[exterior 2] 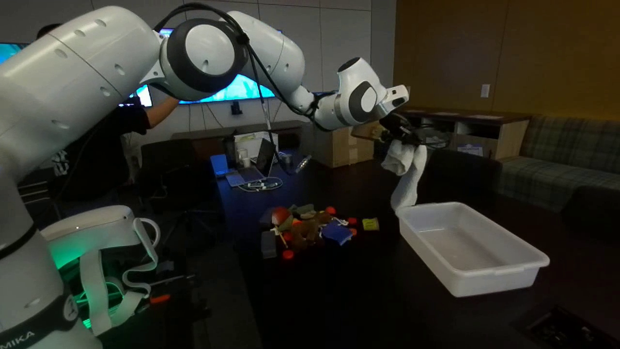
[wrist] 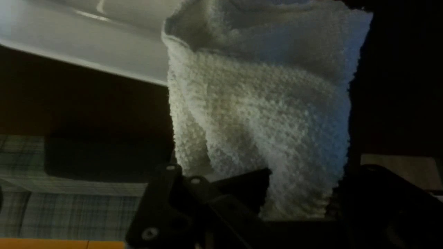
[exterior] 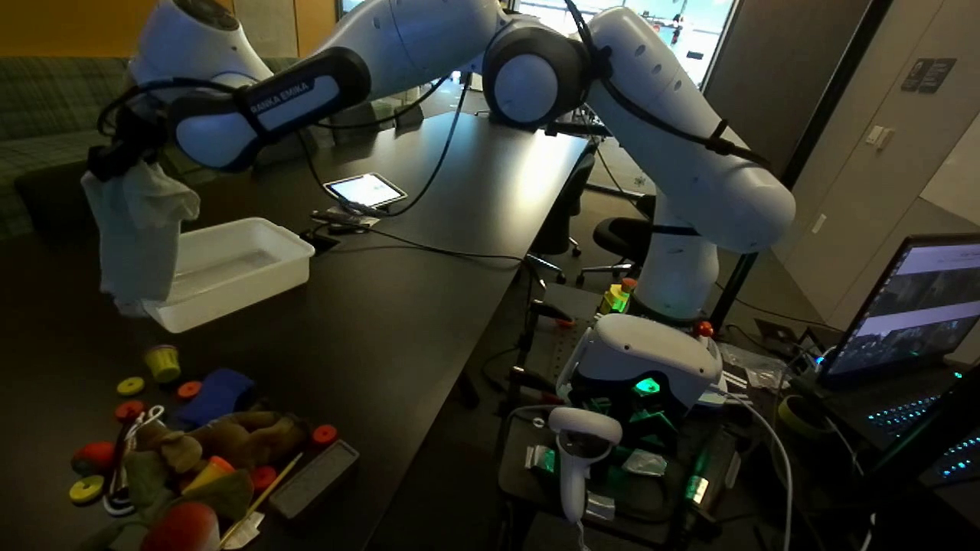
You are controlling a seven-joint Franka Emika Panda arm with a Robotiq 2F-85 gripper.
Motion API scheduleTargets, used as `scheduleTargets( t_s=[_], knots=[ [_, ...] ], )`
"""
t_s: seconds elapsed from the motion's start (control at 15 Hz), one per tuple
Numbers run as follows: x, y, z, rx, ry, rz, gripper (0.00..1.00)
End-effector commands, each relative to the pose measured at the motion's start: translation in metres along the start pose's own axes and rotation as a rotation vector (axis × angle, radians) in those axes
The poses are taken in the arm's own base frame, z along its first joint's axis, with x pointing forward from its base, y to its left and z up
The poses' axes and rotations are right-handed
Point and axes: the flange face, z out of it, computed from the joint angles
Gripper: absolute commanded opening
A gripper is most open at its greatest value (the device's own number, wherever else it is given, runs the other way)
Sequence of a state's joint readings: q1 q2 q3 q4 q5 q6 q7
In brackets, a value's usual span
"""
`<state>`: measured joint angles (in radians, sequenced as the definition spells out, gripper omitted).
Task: Use the white towel to push the objects to the left, then put the towel in the bowl
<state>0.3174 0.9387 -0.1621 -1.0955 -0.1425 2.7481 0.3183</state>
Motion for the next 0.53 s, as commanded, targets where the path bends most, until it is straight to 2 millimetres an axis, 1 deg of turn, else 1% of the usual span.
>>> scheduleTargets(
  t_s=[0.0,0.13,0.2,0.27,0.33,0.47],
  knots=[
    [0.051,0.066,-0.013,-0.002,0.067,0.055,0.1],
    [0.061,0.099,-0.012,-0.025,0.072,0.08,0.11],
    [0.063,0.111,-0.01,-0.036,0.067,0.084,0.11],
    [0.061,0.121,-0.005,-0.046,0.055,0.084,0.13],
    [0.058,0.127,0.002,-0.056,0.041,0.082,0.36],
    [0.051,0.137,0.013,-0.072,0.004,0.061,0.39]
  ],
)
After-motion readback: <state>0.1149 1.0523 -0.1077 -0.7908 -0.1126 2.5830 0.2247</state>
